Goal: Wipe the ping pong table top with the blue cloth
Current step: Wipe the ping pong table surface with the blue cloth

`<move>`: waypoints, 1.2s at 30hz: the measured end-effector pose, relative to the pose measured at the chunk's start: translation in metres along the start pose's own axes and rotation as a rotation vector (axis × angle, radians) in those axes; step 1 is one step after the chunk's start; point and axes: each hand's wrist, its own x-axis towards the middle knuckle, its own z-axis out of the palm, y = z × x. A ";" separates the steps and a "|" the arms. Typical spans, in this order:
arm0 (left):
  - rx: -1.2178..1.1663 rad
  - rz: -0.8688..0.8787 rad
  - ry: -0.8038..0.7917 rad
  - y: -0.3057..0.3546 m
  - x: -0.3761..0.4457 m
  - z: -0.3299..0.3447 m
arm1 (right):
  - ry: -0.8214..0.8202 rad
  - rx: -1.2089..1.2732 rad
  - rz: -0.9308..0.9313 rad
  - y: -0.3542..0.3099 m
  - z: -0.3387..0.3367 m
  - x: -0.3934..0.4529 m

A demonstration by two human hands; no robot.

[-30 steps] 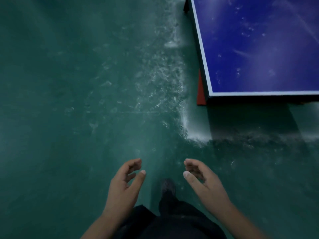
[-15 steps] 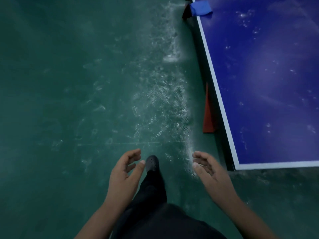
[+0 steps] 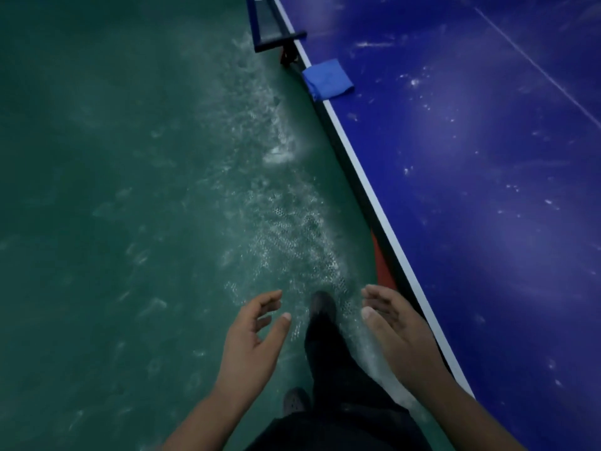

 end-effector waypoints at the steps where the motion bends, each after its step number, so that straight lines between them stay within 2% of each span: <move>1: 0.012 0.000 -0.009 0.005 0.025 0.001 | 0.004 0.017 0.005 -0.004 0.001 0.023; 9: 0.037 0.017 -0.022 0.074 0.220 0.019 | -0.005 0.042 0.026 -0.063 -0.004 0.210; 16: 0.017 0.049 -0.054 0.124 0.361 0.013 | 0.030 0.017 0.050 -0.111 0.005 0.337; 23: 0.066 0.074 -0.178 0.140 0.503 -0.007 | 0.135 0.034 0.125 -0.142 0.049 0.448; 28: 0.157 0.117 -0.328 0.150 0.609 -0.016 | 0.254 0.056 0.180 -0.168 0.084 0.522; 33: 0.226 0.170 -0.432 0.163 0.699 -0.001 | 0.355 0.064 0.199 -0.186 0.097 0.581; 36: 0.199 0.138 -0.473 0.170 0.741 0.020 | 0.396 0.070 0.229 -0.183 0.098 0.616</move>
